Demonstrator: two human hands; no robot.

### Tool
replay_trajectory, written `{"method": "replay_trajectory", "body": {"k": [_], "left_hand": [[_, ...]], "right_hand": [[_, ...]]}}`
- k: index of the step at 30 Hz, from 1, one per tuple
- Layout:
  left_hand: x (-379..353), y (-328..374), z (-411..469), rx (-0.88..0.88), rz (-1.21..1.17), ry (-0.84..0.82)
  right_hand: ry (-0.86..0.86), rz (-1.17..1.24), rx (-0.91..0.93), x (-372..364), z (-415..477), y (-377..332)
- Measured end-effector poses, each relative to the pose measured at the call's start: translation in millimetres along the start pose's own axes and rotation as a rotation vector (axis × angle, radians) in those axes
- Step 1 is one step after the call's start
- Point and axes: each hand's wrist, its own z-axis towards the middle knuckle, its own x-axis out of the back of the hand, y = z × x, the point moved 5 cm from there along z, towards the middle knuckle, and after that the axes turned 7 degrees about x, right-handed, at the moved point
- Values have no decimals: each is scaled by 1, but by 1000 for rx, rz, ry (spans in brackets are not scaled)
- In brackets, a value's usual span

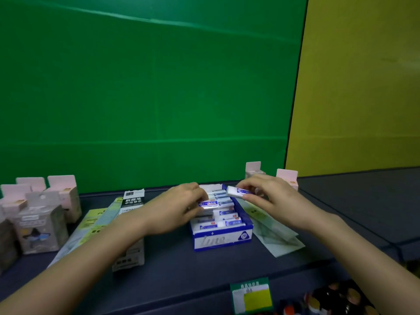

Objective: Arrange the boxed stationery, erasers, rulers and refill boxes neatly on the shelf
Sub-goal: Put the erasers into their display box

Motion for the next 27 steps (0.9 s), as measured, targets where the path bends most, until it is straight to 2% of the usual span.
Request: {"method": "replay_trajectory", "body": {"k": [8, 20, 27], "left_hand": [[-19, -8, 13, 34, -18, 1], [-26, -10, 13, 162, 24, -19], [-26, -12, 13, 227, 50, -30]], "right_hand": [[-118, -4, 67, -28, 24, 24], [-265, -29, 228, -45, 40, 22], [-264, -41, 216, -50, 38, 26]]}}
